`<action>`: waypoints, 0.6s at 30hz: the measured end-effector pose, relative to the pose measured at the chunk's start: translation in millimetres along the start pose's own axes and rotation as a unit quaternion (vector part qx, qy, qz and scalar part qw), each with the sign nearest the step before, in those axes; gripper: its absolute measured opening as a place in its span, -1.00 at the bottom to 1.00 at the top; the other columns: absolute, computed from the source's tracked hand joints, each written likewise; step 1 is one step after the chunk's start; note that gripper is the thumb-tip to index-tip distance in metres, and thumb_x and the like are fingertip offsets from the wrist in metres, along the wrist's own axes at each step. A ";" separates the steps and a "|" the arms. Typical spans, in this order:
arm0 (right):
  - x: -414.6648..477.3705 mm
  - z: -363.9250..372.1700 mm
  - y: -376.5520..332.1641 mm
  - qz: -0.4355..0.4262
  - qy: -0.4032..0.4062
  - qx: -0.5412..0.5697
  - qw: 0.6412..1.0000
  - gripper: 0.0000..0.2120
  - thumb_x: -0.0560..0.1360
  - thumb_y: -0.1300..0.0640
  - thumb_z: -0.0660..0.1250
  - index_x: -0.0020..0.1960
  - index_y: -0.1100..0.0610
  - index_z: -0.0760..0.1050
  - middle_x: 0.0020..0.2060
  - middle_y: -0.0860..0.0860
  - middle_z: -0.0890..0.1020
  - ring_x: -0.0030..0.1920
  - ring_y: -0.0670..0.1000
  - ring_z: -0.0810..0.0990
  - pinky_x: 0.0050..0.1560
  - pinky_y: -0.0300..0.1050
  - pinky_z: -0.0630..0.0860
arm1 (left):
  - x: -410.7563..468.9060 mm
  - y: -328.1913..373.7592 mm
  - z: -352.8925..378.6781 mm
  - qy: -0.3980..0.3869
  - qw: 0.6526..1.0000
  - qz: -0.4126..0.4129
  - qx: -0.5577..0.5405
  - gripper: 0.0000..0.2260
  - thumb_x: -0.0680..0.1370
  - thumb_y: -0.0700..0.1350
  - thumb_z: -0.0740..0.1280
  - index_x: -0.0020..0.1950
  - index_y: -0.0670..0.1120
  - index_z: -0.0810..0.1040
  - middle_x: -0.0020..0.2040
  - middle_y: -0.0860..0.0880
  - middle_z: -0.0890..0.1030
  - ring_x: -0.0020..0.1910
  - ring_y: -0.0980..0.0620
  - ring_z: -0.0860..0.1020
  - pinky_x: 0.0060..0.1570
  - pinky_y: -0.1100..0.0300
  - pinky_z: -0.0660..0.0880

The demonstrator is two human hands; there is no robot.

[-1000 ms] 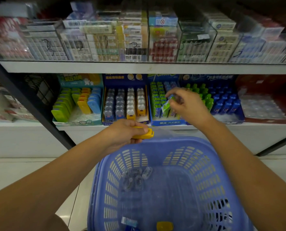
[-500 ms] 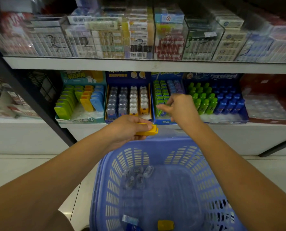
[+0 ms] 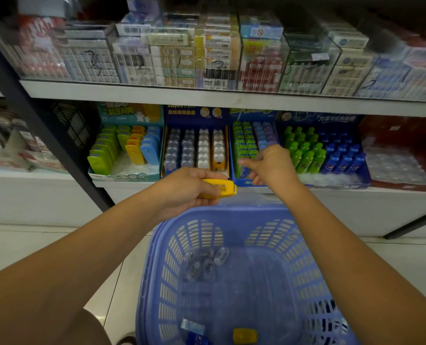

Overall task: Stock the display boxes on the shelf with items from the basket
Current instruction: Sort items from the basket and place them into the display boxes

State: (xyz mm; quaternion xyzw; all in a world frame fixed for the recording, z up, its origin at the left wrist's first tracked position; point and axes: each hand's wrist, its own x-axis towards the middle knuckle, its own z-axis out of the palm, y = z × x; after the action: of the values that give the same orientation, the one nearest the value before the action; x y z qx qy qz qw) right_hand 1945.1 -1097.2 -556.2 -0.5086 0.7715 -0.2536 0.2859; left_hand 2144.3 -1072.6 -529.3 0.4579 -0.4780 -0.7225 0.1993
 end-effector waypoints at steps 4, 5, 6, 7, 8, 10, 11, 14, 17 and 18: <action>-5.6 4.8 6.6 -0.019 0.019 0.036 0.999 -0.50 0.46 -0.12 0.37 -0.19 0.38 0.60 -0.46 0.13 0.61 -0.61 -0.09 0.52 -0.59 -0.35 0.41 | -3.3 0.1 1.1 -0.010 1.000 0.015 -0.005 -0.70 0.51 -0.43 0.28 0.15 -0.14 0.55 0.15 -0.14 0.61 0.13 -0.06 0.60 0.02 0.20 0.59; -10.9 2.4 8.1 -0.034 0.037 0.039 0.998 -0.51 0.46 -0.14 0.36 -0.19 0.35 0.60 -0.46 0.11 0.62 -0.60 -0.09 0.53 -0.57 -0.33 0.43 | -4.3 0.1 1.0 -0.010 1.000 0.018 -0.010 -0.70 0.50 -0.44 0.28 0.14 -0.14 0.56 0.13 -0.13 0.62 0.08 -0.04 0.61 -0.01 0.22 0.60; -17.1 -0.6 8.9 -0.052 0.050 0.044 0.996 -0.54 0.46 -0.15 0.35 -0.19 0.29 0.60 -0.46 0.09 0.63 -0.59 -0.11 0.54 -0.55 -0.33 0.44 | -5.0 0.2 0.5 -0.008 1.000 0.022 -0.017 -0.71 0.50 -0.44 0.29 0.11 -0.13 0.56 0.08 -0.12 0.63 0.02 -0.02 0.63 -0.04 0.24 0.61; -24.5 -3.8 9.3 -0.072 0.045 0.069 0.994 -0.60 0.46 -0.14 0.35 -0.17 0.23 0.59 -0.43 0.06 0.63 -0.55 -0.12 0.56 -0.52 -0.33 0.45 | -5.7 0.2 0.0 -0.003 0.999 0.027 -0.025 -0.72 0.49 -0.44 0.29 0.08 -0.12 0.57 0.04 -0.10 0.64 -0.02 0.00 0.63 -0.05 0.25 0.61; -34.1 -6.8 8.7 -0.091 0.013 0.126 0.988 -0.71 0.47 -0.09 0.37 -0.14 0.16 0.59 -0.38 0.04 0.65 -0.49 -0.11 0.60 -0.47 -0.32 0.48 | -5.8 0.0 -0.6 0.005 0.999 0.032 -0.032 -0.72 0.49 -0.43 0.30 0.07 -0.12 0.58 0.03 -0.10 0.64 -0.03 0.01 0.63 -0.05 0.25 0.61; -53.8 -9.2 4.9 -0.127 -0.102 0.265 0.950 -0.90 0.47 0.04 0.39 -0.02 0.00 0.58 -0.17 0.00 0.69 -0.26 -0.07 0.67 -0.31 -0.27 0.55 | -4.8 -0.1 -2.8 0.030 0.998 0.046 -0.042 -0.73 0.49 -0.42 0.32 0.10 -0.14 0.56 0.04 -0.11 0.63 0.01 -0.01 0.62 -0.03 0.24 0.60; -62.4 -7.4 4.0 -0.156 -0.137 0.288 0.935 -0.83 0.45 0.09 0.42 0.04 -0.06 0.58 -0.04 -0.03 0.67 -0.12 -0.07 0.67 -0.20 -0.28 0.56 | -4.8 0.0 -4.3 0.042 0.997 0.053 -0.045 -0.73 0.48 -0.41 0.33 0.13 -0.16 0.55 0.04 -0.11 0.62 0.01 -0.01 0.62 -0.04 0.24 0.61; -80.2 6.3 -4.3 -0.312 -0.067 0.091 0.943 -0.60 0.36 0.08 0.51 0.16 -0.13 0.54 0.18 -0.17 0.53 0.17 -0.18 0.46 0.11 -0.45 0.37 | -9.3 -1.1 -9.9 0.063 0.995 0.055 -0.052 -0.81 0.47 -0.33 0.38 0.07 -0.22 0.57 -0.06 -0.12 0.69 -0.11 0.02 0.68 -0.19 0.30 0.60; -81.2 26.1 -26.0 -0.427 0.000 -0.107 0.898 -0.55 0.37 0.06 0.49 0.24 0.02 0.53 0.09 -0.05 0.54 0.12 -0.04 0.39 0.13 -0.37 0.30 | -17.8 -5.5 -18.7 0.097 0.992 0.069 -0.040 -0.93 0.45 -0.27 0.42 -0.10 -0.21 0.60 -0.23 -0.09 0.70 -0.23 0.05 0.68 -0.26 0.31 0.59; -79.8 30.9 -35.0 -0.436 -0.003 -0.139 0.889 -0.57 0.40 0.07 0.46 0.25 0.07 0.52 0.04 0.01 0.56 0.09 0.03 0.44 0.10 -0.22 0.38 | -20.1 -6.4 -23.4 0.122 0.989 0.077 -0.023 -0.91 0.44 -0.25 0.44 -0.09 -0.21 0.60 -0.23 -0.11 0.69 -0.24 0.04 0.67 -0.24 0.29 0.60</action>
State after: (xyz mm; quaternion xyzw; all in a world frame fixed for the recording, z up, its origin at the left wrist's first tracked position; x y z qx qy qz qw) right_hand 2014.6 -1038.5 -539.6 -0.8294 0.4981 -0.2416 0.0755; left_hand 2175.2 -1067.0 -528.3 0.4996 -0.4670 -0.6550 0.3213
